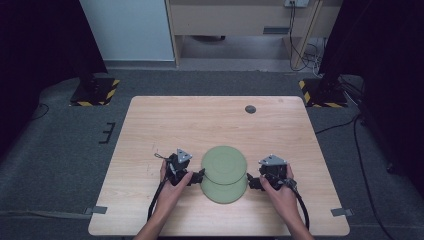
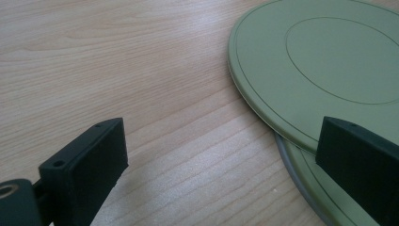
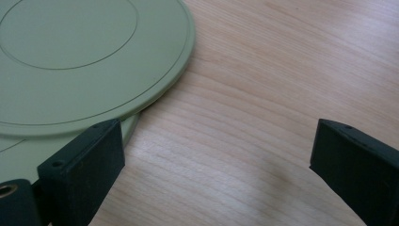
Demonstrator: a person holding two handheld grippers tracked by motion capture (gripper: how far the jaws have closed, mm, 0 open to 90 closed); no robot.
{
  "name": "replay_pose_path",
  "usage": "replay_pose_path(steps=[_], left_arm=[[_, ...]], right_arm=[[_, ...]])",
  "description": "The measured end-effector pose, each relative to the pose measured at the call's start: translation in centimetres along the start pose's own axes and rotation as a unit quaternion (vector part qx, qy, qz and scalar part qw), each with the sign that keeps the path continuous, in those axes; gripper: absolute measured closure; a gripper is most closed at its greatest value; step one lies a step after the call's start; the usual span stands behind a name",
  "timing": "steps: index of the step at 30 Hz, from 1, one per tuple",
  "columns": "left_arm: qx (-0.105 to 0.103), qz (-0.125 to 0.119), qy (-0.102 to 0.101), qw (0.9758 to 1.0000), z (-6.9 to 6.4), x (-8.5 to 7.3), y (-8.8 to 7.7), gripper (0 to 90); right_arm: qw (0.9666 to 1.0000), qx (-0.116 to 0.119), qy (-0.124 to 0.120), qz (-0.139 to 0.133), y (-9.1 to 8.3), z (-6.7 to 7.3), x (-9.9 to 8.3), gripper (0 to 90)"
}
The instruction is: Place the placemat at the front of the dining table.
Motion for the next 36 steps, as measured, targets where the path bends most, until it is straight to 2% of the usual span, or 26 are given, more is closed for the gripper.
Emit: replay_pose_path(steps=[3,7,9,10,12,15,17,19,23,25,28,29,34,36], left_arm=[[-0.001,-0.004,-0.006,1.0,0.2,0.1,0.0,2.1],[0.0,0.0,-0.007,1.0,0.2,0.0,0.0,2.1],[-0.003,-0.001,-0.007,1.0,0.1,0.0,0.0,2.3],[-0.003,-0.001,-0.007,1.0,0.1,0.0,0.0,2.3],[-0.008,0.001,-0.001,1.0,-0.1,0.0,0.2,2.2],[-0.008,0.002,0.002,1.0,-0.2,0.0,0.3,2.4],[-0.011,0.002,0.003,0.9999,-0.3,0.0,0.4,2.4],[-0.012,-0.001,0.0,0.9999,-0.4,0.1,0.3,2.3],[-0.01,-0.004,-0.003,0.9999,-0.2,0.1,0.2,2.4],[-0.011,-0.003,-0.005,0.9999,-0.2,0.1,0.1,2.4],[-0.012,-0.003,-0.006,0.9999,-0.1,0.0,0.1,2.4],[-0.012,-0.001,-0.01,0.9999,0.0,0.0,0.2,2.4],[-0.011,0.0,-0.014,0.9998,0.1,0.0,0.1,2.5],[-0.011,-0.001,-0.014,0.9998,0.1,0.0,0.0,2.5]], right_arm=[[0.9998,0.006,-0.002,0.019,-0.1,-0.4,1.0,4.0],[0.9997,0.004,-0.008,0.022,-0.3,-0.7,2.3,5.4],[0.9995,0.009,-0.009,0.029,-0.2,-0.8,3.8,5.4],[0.9995,0.009,-0.009,0.029,-0.2,-0.8,3.8,5.4],[0.9991,0.018,-0.012,0.037,0.0,-0.7,5.3,6.8],[0.9986,0.025,-0.011,0.046,0.3,-0.5,6.2,7.0],[0.9978,0.029,-0.022,0.055,0.6,-0.2,7.4,7.7],[0.9974,0.033,-0.024,0.06,0.8,0.1,8.2,8.4],[0.9966,0.039,-0.026,0.068,1.4,0.3,9.2,8.6],[0.995,0.056,-0.02,0.08,2.1,0.6,9.7,12.5],[0.9939,0.06,-0.021,0.091,2.6,0.7,9.7,12.0],[0.9925,0.065,-0.02,0.102,3.0,0.8,9.7,11.0],[0.9909,0.06,-0.03,0.116,3.7,0.9,9.5,13.8],[0.9904,0.064,-0.026,0.12,4.0,0.9,9.5,15.3]])
Point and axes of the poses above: each handheld gripper's, and its own axes: y roughly forward along the jaws, x roughly out of its top, z roughly to its left, the point moved 3 cm from there along y, roughly forward along the jaws, and after that the axes turned 13 degrees about y, right-handed, at the moved point
